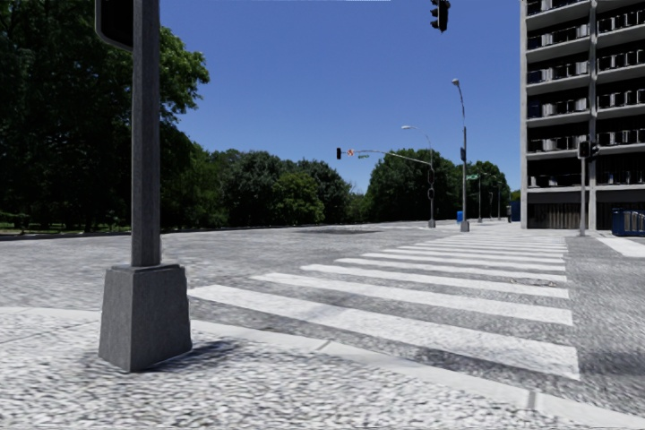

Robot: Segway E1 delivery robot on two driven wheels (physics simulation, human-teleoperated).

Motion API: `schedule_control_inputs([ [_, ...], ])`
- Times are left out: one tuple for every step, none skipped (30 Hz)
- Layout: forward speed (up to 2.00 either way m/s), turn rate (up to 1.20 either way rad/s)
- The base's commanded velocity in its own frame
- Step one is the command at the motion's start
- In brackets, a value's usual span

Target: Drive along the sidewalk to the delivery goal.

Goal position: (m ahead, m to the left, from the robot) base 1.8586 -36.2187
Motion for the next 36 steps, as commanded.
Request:
schedule_control_inputs([
  [2.0, -0.27],
  [2.0, -0.27],
  [2.0, -0.32],
  [2.0, -0.33],
  [2.0, -0.33],
  [2.0, -0.34],
  [2.0, -0.34],
  [2.0, -0.34],
  [2.0, -0.34],
  [2.0, -0.34],
  [2.0, -0.34],
  [2.0, -0.34],
  [2.0, -0.34],
  [2.0, -0.34],
  [2.0, -0.34],
  [2.0, -0.34],
  [2.0, -0.34],
  [2.0, -0.34],
  [2.0, -0.34],
  [2.0, -0.34],
  [2.0, -0.34],
  [2.0, -0.34],
  [2.0, -0.34],
  [2.0, -0.34],
  [2.0, -0.34],
  [2.0, -0.34],
  [2.0, -0.34],
  [2.0, -0.34],
  [2.0, -0.34],
  [2.0, -0.34],
  [2.0, -0.34],
  [2.0, -0.34],
  [2.0, -0.34],
  [2.0, -0.34],
  [2.0, -0.34],
  [2.0, -0.34],
])
